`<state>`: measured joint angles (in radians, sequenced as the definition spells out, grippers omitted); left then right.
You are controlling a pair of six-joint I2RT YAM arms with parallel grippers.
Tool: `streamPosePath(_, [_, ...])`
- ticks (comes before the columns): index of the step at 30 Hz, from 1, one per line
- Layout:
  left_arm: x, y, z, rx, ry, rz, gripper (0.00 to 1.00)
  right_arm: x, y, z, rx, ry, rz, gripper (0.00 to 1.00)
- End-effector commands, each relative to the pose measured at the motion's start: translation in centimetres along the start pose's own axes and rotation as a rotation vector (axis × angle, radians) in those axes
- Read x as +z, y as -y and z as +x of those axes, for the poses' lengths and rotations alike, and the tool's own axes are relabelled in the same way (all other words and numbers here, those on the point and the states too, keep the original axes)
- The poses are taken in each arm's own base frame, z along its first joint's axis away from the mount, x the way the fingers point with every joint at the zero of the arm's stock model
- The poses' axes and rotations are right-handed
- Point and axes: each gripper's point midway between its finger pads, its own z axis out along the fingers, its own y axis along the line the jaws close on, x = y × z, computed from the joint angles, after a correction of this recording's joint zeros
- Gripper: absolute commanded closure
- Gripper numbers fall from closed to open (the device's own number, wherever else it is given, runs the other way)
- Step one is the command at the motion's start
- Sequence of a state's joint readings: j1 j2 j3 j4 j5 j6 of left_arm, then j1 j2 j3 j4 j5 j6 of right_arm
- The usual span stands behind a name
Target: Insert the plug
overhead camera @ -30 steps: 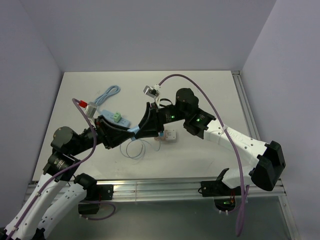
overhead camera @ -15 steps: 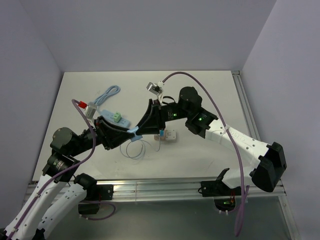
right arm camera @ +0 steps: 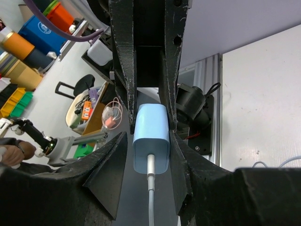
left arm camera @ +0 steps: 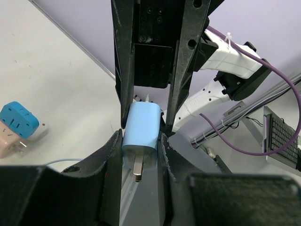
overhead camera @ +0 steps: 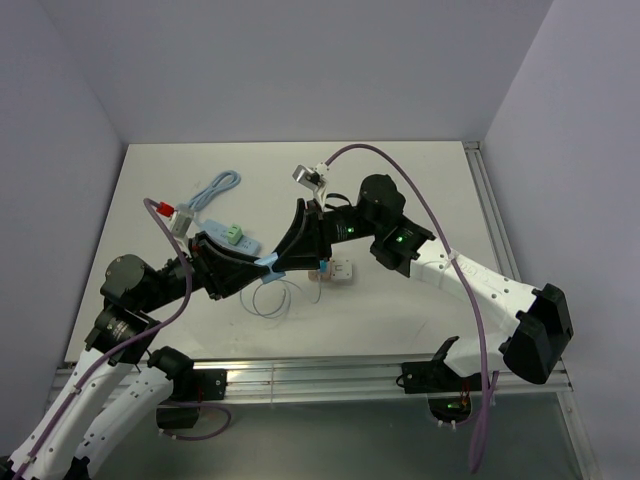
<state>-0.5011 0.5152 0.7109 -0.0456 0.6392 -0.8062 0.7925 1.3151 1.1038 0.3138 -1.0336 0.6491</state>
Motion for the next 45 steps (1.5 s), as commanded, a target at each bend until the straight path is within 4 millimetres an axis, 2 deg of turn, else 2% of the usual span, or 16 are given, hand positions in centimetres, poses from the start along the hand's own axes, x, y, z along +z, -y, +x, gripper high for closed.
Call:
streamPosePath(1, [0.2,1.0,-1.3,0.042,0.04,0.04,1.0,0.3,-0.9,-0.2,-0.04,0.001,-0.04,0.53])
streamPosePath(10, [0.1,1.1,-1.3,0.043,0.043,0.037,1.0,1.0,-0.7,0.1,-0.03,-0.018,-0.042,0.62])
streamPosePath(22, [-0.1,1.0,-1.4,0.058,0.041,0.015,1.0,1.1,-0.9,1.0,-0.023,-0.05,-0.055,0.62])
streamPosePath(25, [-0.1,0.8,-1.3,0.055,0.04,0.014,1.0,1.2,-1.0,1.2,-0.025,-0.057,-0.069,0.71])
streamPosePath(28, [0.0,0.6,-1.2,0.053,0.038,0.009,1.0,1.3,-1.5,1.3,-0.025,-0.069,-0.097,0.96])
streamPosePath(31, [-0.1,0.1,-1.2,0.047,0.041,-0.019,0.99,1.2,-1.7,1.4,-0.043,-0.071,-0.08,1.0])
streamPosePath(33, [-0.2,-0.6,-1.4,0.038,0.055,-0.066,0.79,1.0,-1.7,1.2,-0.083,-0.056,-0.051,1.0])
streamPosePath(34, [-0.3,-0.8,-1.5,0.037,0.065,-0.085,0.65,1.0,-1.3,0.9,-0.091,-0.043,-0.018,1.0])
streamPosePath(35, [-0.5,-1.1,-1.6,0.034,0.074,-0.104,0.43,0.9,-0.8,1.3,-0.092,-0.054,0.006,1.0])
streamPosePath(37, [-0.9,-1.7,-1.9,0.036,0.1,-0.154,0.27,0.7,-0.5,0.8,-0.102,-0.049,0.037,1.0])
streamPosePath(38, [-1.2,-1.9,-2.0,0.037,0.111,-0.174,0.12,0.7,0.2,1.1,-0.094,-0.059,0.07,1.0])
streamPosePath(39, [-1.5,-1.8,-2.3,0.044,0.127,-0.189,0.05,0.7,0.4,0.9,-0.094,-0.059,0.079,1.0])
streamPosePath(40, [-1.9,-2.8,-2.5,0.034,0.146,-0.25,0.01,0.6,0.8,1.1,-0.077,-0.068,0.096,1.0])
streamPosePath(43, [-3.6,-3.2,-3.9,0.047,0.224,-0.343,0.01,0.4,2.1,0.2,-0.091,-0.06,0.155,1.0])
streamPosePath(44, [-4.7,-4.8,-4.3,0.033,0.269,-0.451,0.01,0.2,4.3,0.7,-0.081,-0.082,0.246,1.0])
streamPosePath(45, [-5.7,-4.6,-4.9,0.033,0.304,-0.486,0.0,0.1,4.5,-0.5,-0.106,-0.078,0.285,1.0])
